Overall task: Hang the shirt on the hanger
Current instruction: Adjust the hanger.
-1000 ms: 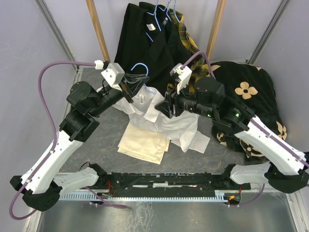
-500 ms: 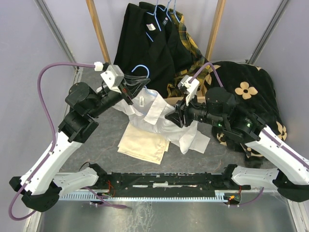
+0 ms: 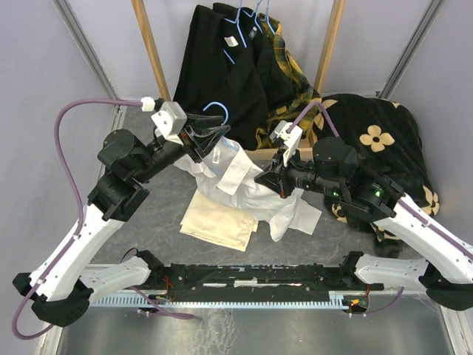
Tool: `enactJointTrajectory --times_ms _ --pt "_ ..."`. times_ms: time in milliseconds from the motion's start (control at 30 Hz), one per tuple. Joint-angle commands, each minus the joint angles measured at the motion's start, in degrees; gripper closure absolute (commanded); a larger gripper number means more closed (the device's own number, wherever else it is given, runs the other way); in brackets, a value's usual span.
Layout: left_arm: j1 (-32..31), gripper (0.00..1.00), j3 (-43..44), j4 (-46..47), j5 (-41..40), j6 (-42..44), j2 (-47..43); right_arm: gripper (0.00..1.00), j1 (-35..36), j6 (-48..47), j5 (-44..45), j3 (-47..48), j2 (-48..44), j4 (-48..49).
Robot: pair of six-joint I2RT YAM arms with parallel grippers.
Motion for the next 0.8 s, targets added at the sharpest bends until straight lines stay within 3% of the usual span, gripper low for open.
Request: enactJointTrajectory --times_ms 0,167,267,633,767 --pt "-0.08 0.49 -0.50 2.82 -3.13 -1.41 -3.20 1.00 0.33 0.91 3.50 1.37 -0.92 2.64" --pt "-0.07 0.22 -2.26 0.63 -7.44 -1.81 -6.49 1.00 0.32 0.99 7.67 2.69 -0.35 2.65" --pt "-0.06 0.13 -2.45 -2.07 -9.15 -2.38 -8.59 1.00 0.33 1.25 9.42 3.39 0.31 2.59" --pt "-0.06 0.11 -9.78 -15.43 -16.84 -7.65 -19.26 1.00 0.29 1.94 15.58 8.02 4.58 3.56" --pt "-0.06 0.11 -11.55 -21.93 -19.66 -9.44 -21.65 1.00 0.31 0.69 14.16 7.77 5.36 6.54"
